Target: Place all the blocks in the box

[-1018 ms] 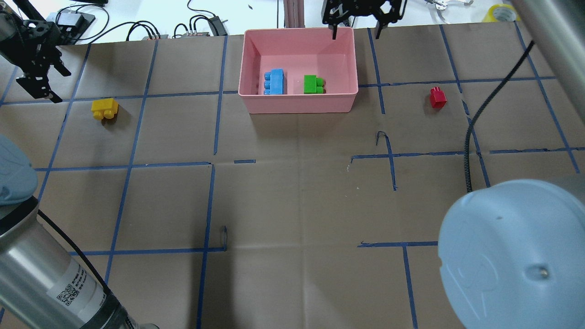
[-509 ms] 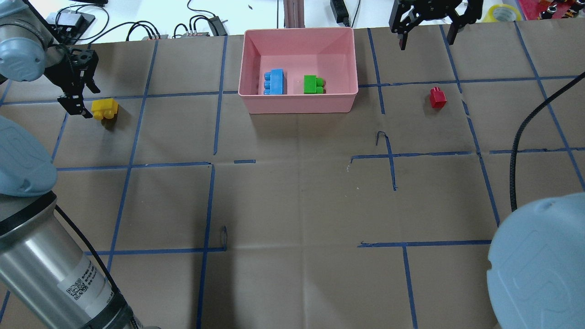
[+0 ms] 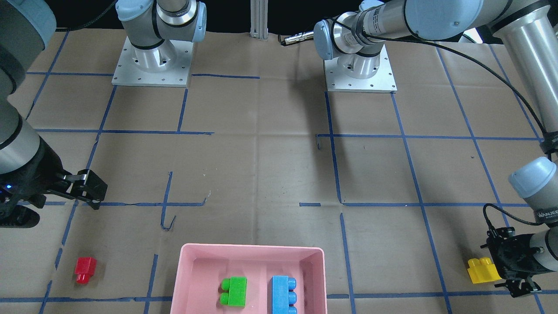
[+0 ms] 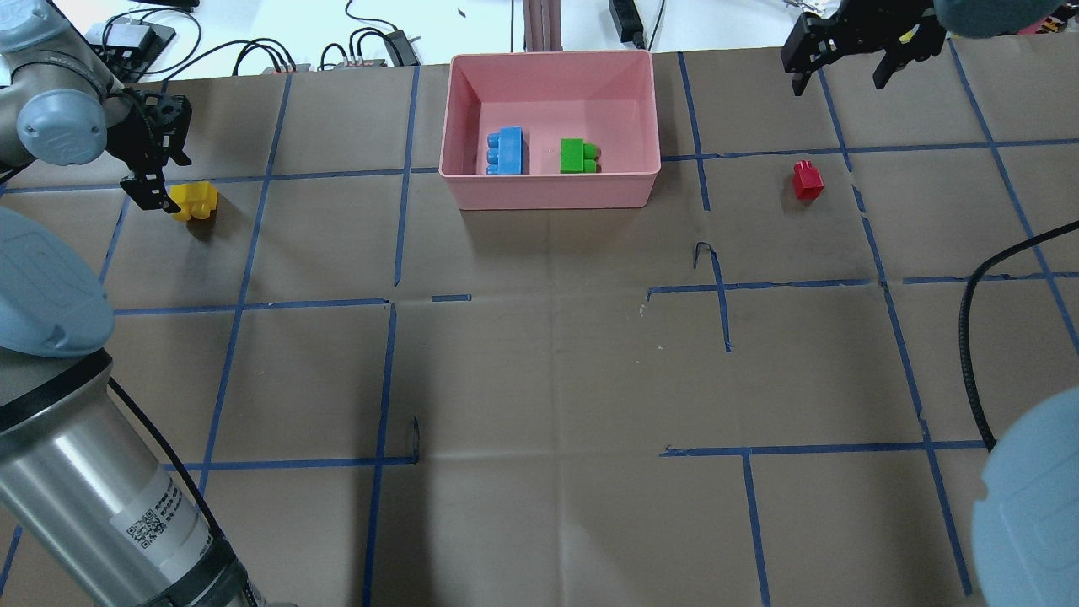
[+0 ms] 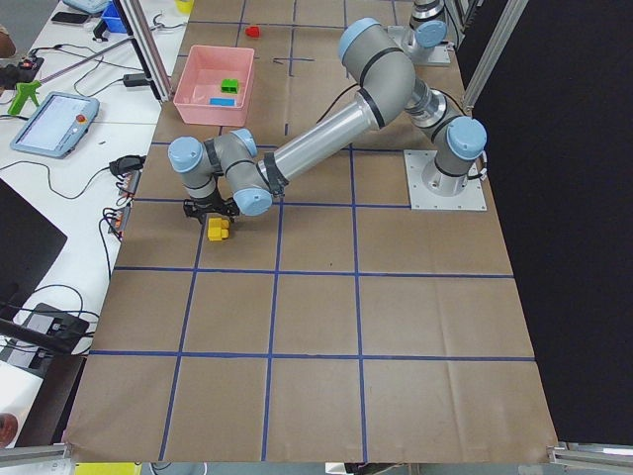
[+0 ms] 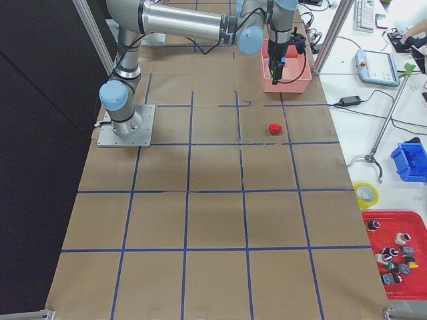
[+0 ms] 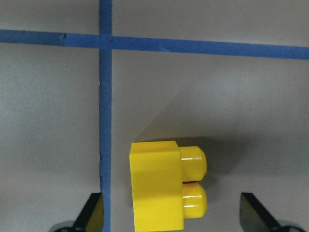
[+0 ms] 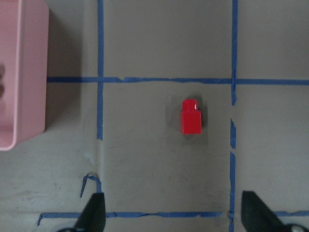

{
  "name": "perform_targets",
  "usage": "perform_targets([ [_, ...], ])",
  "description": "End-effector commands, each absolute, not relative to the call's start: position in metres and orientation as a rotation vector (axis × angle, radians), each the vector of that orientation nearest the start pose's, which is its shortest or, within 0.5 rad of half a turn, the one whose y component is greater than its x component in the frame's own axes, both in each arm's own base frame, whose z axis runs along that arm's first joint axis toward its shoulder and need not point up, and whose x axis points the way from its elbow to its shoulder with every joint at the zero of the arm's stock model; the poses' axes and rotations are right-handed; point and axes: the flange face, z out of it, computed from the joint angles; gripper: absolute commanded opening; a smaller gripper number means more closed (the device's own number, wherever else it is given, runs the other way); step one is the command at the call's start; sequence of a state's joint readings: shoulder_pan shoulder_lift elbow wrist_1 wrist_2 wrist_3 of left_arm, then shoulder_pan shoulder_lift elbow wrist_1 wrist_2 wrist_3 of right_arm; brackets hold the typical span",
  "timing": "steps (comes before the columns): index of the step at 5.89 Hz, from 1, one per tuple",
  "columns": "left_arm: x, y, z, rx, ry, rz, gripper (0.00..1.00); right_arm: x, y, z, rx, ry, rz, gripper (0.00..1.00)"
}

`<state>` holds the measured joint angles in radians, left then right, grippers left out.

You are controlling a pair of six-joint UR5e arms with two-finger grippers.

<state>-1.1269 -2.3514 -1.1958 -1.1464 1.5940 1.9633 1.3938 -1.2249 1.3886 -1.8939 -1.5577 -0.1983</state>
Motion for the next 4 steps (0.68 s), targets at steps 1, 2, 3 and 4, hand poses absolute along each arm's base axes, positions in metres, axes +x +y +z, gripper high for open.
perform_targets([
  [1,0.211,-0.745,0.188,2.17,2.251,0.027,1.0,-0.019,-0.647,0.357,-0.092,3.126,-0.391,0.99],
  [2,0.21,-0.746,0.188,2.169,2.251,0.019,1.0,-0.019,-0.645,0.321,-0.093,3.127,-0.353,0.99],
  [3,0.209,-0.745,0.186,2.175,2.253,0.022,1.0,-0.022,-0.658,0.296,-0.172,3.135,-0.427,0.99],
  [4,0.207,-0.739,0.177,2.188,2.269,0.03,0.99,-0.028,-0.672,0.27,-0.249,3.144,-0.496,0.99],
])
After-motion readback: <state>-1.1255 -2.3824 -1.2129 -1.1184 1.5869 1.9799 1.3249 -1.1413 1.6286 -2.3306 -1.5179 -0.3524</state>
